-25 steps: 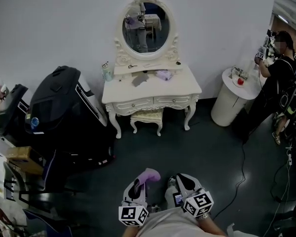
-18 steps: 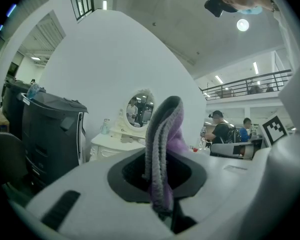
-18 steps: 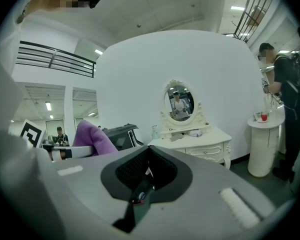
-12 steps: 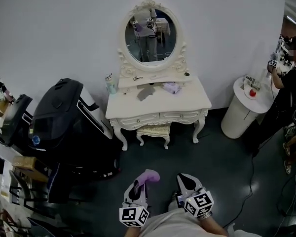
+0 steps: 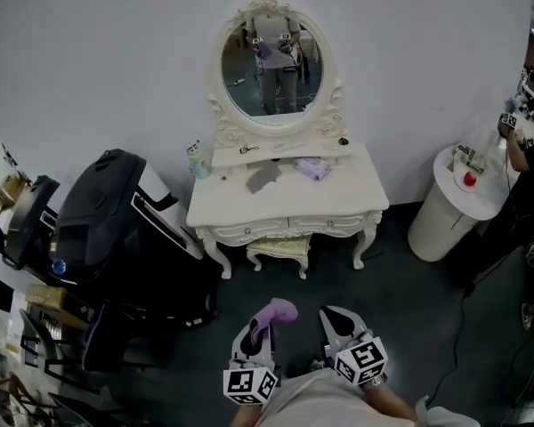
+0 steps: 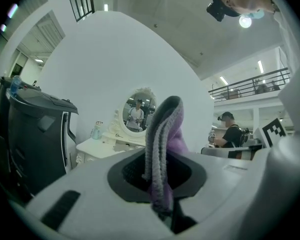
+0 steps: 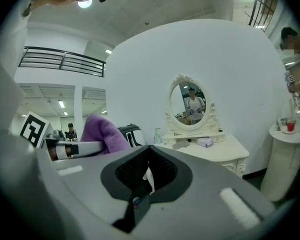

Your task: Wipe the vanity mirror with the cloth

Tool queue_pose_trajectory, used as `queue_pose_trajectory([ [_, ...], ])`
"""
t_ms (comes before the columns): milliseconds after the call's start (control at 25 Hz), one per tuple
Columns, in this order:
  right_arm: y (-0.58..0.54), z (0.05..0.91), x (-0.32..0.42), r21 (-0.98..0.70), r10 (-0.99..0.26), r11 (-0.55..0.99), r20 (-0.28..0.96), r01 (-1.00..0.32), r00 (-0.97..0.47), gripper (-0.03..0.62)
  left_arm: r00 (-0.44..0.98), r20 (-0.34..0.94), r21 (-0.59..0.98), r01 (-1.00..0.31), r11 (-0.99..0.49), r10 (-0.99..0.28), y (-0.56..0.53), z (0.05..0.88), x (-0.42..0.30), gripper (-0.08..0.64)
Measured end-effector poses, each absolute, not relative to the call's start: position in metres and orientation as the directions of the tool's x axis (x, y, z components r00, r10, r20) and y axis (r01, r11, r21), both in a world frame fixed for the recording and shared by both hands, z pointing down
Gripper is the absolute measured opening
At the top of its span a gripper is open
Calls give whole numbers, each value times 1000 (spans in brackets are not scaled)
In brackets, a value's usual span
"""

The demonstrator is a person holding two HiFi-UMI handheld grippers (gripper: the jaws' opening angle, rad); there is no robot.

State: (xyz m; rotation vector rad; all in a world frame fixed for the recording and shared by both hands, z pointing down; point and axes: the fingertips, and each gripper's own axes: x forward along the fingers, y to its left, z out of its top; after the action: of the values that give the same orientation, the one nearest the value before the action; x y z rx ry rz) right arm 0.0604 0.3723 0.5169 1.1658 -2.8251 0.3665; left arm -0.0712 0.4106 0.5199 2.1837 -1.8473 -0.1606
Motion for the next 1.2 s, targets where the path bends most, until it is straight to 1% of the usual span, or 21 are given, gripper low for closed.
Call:
queue_pose_trajectory([
  [240, 337, 523, 74, -221, -691, 672, 156, -707, -706, 8, 174, 116, 269, -953, -138, -978, 379, 523, -61, 54],
  [440, 317, 536, 67, -234, -678, 673, 185, -702, -711, 8, 159, 139, 276, -954, -116, -977, 359, 533, -68, 54],
  [600, 294, 544, 60, -234, -683, 663, 198, -711, -703, 8, 176, 165, 280, -952, -125, -970, 332, 546, -76, 54],
  [800, 239, 549, 61, -239, -731, 607, 205, -757, -651, 8, 212, 149, 266, -949, -167, -966, 270, 544, -87, 54],
  [1040, 159, 534, 39, -222, -763, 579, 190, -784, -618, 8, 253, 118, 252, -943, -217, -960, 180, 527, -113, 54],
  [1200, 105, 524, 29, -241, -800, 529, 180, -814, -573, 8, 273, 93, 245, -938, -244, -957, 124, 512, -134, 54],
])
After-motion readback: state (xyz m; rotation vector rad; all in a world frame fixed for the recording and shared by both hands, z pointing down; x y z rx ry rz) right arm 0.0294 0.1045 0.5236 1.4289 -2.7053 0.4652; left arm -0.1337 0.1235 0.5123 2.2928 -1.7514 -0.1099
